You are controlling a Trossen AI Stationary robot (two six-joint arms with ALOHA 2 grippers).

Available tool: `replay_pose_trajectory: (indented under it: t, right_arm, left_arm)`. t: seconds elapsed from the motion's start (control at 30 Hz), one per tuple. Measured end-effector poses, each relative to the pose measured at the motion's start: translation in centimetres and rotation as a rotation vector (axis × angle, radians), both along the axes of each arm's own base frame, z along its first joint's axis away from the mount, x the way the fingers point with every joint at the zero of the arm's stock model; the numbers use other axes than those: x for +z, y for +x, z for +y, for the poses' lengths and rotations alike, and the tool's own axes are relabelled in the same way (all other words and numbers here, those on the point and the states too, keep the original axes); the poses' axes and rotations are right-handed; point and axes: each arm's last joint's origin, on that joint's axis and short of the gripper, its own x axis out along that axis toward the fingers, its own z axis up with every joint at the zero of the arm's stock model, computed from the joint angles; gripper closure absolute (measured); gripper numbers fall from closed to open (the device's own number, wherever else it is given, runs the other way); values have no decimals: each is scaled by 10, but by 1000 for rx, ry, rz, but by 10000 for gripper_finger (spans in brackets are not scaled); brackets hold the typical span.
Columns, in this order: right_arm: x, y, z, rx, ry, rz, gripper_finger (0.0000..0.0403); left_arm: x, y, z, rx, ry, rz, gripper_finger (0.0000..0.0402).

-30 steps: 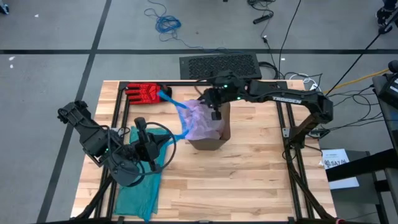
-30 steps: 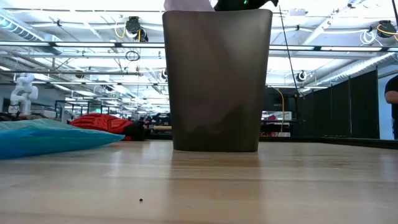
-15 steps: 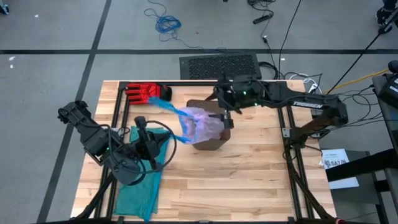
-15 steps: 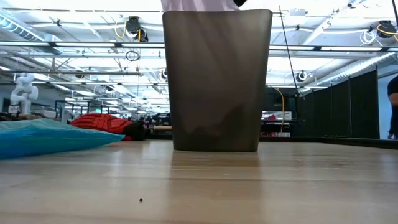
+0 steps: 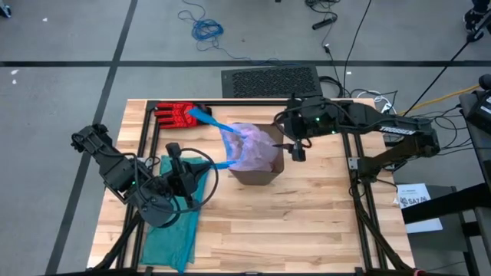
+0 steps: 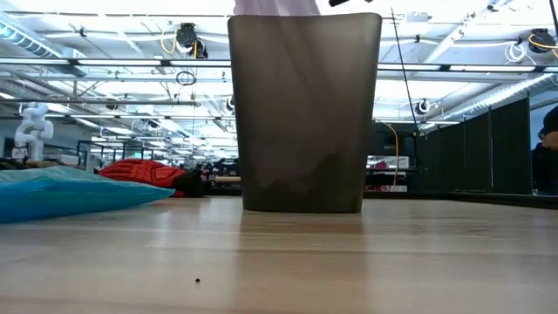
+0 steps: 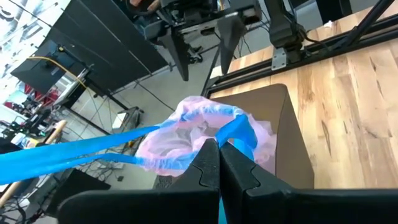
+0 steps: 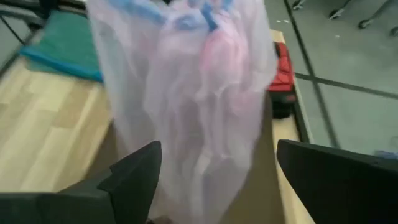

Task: Place trash/remove bag and relplace
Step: Remove the pink trash bag from the black trash bin

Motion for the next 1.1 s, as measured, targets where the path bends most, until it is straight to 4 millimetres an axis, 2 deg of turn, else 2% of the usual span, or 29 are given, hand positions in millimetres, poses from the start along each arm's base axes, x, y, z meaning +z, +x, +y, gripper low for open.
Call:
replay_pose_trajectory:
  t: [0.1,0.17,0.33,0.43,0.57,0.7,0.8,0.97,1.1]
  right_arm:
    - [-1,4,-1,7,40,-13,90]
    - [-6,14,-5,-2,43,-12,89]
    - [-37,44,-26,-44,51,91,90]
    - [-55,61,-31,85,166,116,90]
    - [-51,78,-22,279,272,-20,90]
    - [-44,91,-10,317,269,-136,90]
    - [-47,100,1,346,282,-163,90]
    - [-72,122,20,376,310,-112,90]
    - [-88,142,31,330,243,-149,90]
  left_arm:
    - [0,0,0,0,1,1,402]
    - [0,0,0,0,2,2,402]
    - [0,0,0,0,9,3,402]
    - [-1,-1,0,0,16,11,402]
    - [-2,-1,2,4,25,23,402]
    - [-3,-1,3,12,33,32,402]
    - [-3,-1,3,16,37,30,402]
    - [-2,-1,3,17,37,29,402]
    - [-2,-1,3,20,38,25,402]
